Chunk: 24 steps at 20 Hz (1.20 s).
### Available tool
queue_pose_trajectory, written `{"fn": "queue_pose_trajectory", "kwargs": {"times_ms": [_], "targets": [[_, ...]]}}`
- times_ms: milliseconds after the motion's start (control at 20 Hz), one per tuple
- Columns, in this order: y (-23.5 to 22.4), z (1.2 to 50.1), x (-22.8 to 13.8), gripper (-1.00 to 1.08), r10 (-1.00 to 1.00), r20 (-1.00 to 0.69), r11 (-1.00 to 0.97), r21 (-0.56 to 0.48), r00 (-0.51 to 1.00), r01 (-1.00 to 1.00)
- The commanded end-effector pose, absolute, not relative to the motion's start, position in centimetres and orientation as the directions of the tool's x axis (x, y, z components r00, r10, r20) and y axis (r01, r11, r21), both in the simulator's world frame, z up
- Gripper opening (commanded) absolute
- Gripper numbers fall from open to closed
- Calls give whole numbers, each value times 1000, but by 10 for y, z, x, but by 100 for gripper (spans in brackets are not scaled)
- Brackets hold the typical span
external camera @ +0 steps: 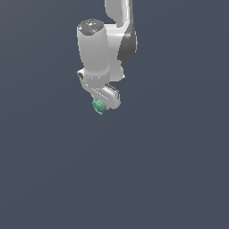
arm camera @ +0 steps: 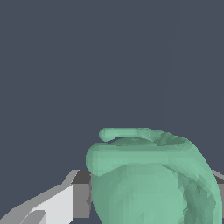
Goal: Pick up the object and move it to a goal position.
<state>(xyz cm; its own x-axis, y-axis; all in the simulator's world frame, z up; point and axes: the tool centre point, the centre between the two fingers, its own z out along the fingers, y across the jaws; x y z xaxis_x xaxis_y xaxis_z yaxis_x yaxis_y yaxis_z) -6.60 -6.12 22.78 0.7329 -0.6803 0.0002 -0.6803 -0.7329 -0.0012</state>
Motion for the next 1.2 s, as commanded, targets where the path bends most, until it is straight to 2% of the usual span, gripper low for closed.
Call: {"fn": "queue_pose_trajectory", "kwargs": {"times_ms": [0, 600, 1150], "targets": [[-72, 254, -66, -100, -680, 0, -733, 0, 733, -680], [-114, 355, -60, -100, -680, 0, -734, 0, 734, -680], [-126, 384, -56, -100, -679, 0, -734, 0, 734, -679]]}}
